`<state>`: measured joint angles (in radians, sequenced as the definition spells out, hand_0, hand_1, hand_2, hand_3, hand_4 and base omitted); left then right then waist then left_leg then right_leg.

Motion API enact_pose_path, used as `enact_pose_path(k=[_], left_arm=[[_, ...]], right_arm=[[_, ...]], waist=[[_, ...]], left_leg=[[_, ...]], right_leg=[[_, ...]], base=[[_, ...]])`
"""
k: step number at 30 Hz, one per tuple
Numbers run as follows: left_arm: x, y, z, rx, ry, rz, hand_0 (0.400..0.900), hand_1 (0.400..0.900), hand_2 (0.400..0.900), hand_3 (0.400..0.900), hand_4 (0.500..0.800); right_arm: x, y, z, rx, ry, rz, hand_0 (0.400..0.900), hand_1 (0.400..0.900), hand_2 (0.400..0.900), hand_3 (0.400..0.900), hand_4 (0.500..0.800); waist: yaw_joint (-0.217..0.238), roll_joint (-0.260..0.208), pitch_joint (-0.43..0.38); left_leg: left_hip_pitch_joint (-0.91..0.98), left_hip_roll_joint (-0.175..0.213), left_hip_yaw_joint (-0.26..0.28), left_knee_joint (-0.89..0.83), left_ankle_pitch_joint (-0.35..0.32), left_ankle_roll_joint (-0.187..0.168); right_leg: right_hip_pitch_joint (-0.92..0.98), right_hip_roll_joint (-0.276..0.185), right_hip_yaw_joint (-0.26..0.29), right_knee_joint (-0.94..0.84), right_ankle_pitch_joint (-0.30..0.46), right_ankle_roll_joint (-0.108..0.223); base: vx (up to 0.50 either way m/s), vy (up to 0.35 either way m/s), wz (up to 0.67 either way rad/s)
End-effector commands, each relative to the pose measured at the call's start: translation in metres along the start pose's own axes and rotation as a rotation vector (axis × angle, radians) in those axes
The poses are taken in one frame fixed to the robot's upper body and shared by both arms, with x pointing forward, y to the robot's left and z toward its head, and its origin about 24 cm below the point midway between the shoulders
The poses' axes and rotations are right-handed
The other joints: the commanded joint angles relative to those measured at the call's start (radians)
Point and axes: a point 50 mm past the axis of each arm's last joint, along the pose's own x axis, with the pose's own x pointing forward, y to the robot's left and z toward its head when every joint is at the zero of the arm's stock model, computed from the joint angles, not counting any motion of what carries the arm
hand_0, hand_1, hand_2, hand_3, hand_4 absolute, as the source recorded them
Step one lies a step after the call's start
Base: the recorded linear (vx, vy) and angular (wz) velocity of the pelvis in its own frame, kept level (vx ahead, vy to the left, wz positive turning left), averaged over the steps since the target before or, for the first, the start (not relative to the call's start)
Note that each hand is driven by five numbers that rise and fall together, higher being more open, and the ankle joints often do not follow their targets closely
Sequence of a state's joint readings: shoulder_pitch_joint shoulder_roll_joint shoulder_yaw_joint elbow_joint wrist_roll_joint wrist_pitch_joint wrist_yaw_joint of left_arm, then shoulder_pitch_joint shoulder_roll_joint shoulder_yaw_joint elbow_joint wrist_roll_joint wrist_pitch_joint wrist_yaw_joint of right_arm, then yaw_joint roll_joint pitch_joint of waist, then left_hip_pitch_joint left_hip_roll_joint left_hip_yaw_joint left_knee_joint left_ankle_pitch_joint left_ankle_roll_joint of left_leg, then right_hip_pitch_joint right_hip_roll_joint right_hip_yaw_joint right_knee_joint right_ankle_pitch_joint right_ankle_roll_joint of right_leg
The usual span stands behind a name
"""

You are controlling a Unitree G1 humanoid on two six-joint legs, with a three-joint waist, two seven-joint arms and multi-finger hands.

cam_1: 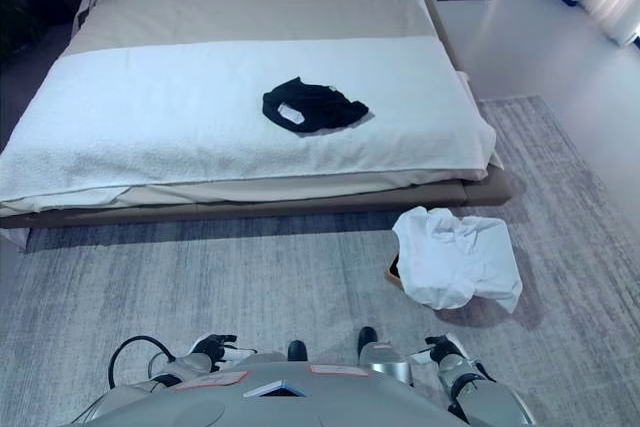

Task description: Put the clothes on the bed into the basket.

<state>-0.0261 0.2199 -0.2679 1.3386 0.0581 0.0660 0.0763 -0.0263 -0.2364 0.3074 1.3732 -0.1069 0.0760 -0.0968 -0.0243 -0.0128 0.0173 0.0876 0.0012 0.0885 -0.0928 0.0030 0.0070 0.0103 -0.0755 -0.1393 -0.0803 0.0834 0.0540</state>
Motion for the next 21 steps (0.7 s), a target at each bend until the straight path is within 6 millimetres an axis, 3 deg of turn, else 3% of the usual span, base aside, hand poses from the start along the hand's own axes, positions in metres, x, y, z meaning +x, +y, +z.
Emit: enact_pose_path(k=[1,3,7,9,10,13,16,19,21], left_arm=[[0.001,0.021,0.013,-0.08,0.001,0.066,0.9,0.9,0.9,0.9,0.8],[0.001,0.025,0.011,-0.154,0.004,0.08,0.9,0.9,0.9,0.9,0.8],[0.001,0.024,0.005,-0.28,0.022,0.072,0.9,0.9,0.9,0.9,0.8],[0.001,0.022,0.004,-0.318,0.028,0.066,0.9,0.9,0.9,0.9,0.8],[0.001,0.022,-0.004,-0.336,0.047,0.062,0.9,0.9,0.9,0.9,0.8],[-0.001,0.019,-0.025,-0.378,0.104,0.066,0.9,0.9,0.9,0.9,0.8],[-0.002,0.016,-0.036,-0.424,0.143,0.075,0.9,0.9,0.9,0.9,0.8],[-0.004,0.013,-0.045,-0.461,0.171,0.078,0.9,0.9,0.9,0.9,0.8],[-0.004,0.013,-0.051,-0.493,0.188,0.084,0.9,0.9,0.9,0.9,0.8]], right_arm=[[0.001,-0.039,0.027,0.027,-0.059,-0.108,0.9,0.9,0.9,0.9,0.8],[0.001,-0.04,0.028,0.029,-0.067,-0.111,0.9,0.9,0.9,0.9,0.8],[0.001,-0.049,0.025,0.04,-0.065,-0.13,0.9,0.9,0.9,0.9,0.8],[0.0,-0.058,0.023,0.037,-0.058,-0.151,0.9,0.9,0.9,0.9,0.8],[0.0,-0.062,0.02,0.04,-0.046,-0.158,0.9,0.9,0.9,0.9,0.8],[0.0,-0.063,0.011,0.034,-0.024,-0.162,0.9,0.9,0.9,0.9,0.8],[0.0,-0.065,0.013,0.026,-0.028,-0.172,0.9,0.9,0.9,0.9,0.8],[0.0,-0.065,0.025,0.012,-0.056,-0.169,0.9,0.9,0.9,0.9,0.8],[0.0,-0.063,0.034,-0.002,-0.081,-0.156,0.9,0.9,0.9,0.9,0.8]], waist=[[-0.013,-0.001,0.071],[-0.001,-0.019,0.084],[0.054,-0.055,0.153],[0.075,-0.054,0.165],[0.089,-0.05,0.158],[0.137,-0.028,0.145],[0.179,-0.029,0.14],[0.216,-0.037,0.133],[0.248,-0.045,0.12]], left_leg=[[-0.013,0.041,-0.105,0.053,-0.025,-0.044],[-0.07,0.033,-0.102,0.179,-0.05,-0.051],[-0.29,-0.026,-0.159,0.588,0.069,-0.05],[-0.409,-0.076,-0.167,0.568,0.077,-0.049],[-0.447,-0.071,-0.151,0.499,0.077,-0.047],[-0.5,0.002,-0.12,0.196,0.173,-0.062],[-0.587,0.053,-0.156,0.025,0.224,-0.098],[-0.649,0.128,-0.145,0.034,0.287,-0.14],[-0.652,0.173,-0.125,0.057,0.351,-0.16]], right_leg=[[-0.013,0.029,0.072,0.162,-0.136,0.007],[-0.012,0.036,0.081,0.164,-0.146,-0.009],[0.05,0.045,0.087,0.135,-0.156,-0.05],[0.083,0.046,0.09,0.121,-0.175,-0.053],[0.113,0.049,0.096,0.104,-0.192,-0.046],[0.202,0.065,0.134,0.053,-0.226,-0.027],[0.267,0.051,0.199,0.033,-0.274,-0.005],[0.333,0.014,0.256,0.035,-0.316,0.019],[0.389,-0.04,0.273,0.051,-0.343,0.044]], base=[[0.02,-0.122,-0.03],[0.04,-0.18,-0.06],[0.05,-0.22,-0.06],[0.25,-0.095,0.07],[0.4,-0.013,-0.08],[0.51,0.068,-0.47],[0.49,0.089,-0.73],[0.61,0.219,-0.82],[0.77,0.385,-0.9]])
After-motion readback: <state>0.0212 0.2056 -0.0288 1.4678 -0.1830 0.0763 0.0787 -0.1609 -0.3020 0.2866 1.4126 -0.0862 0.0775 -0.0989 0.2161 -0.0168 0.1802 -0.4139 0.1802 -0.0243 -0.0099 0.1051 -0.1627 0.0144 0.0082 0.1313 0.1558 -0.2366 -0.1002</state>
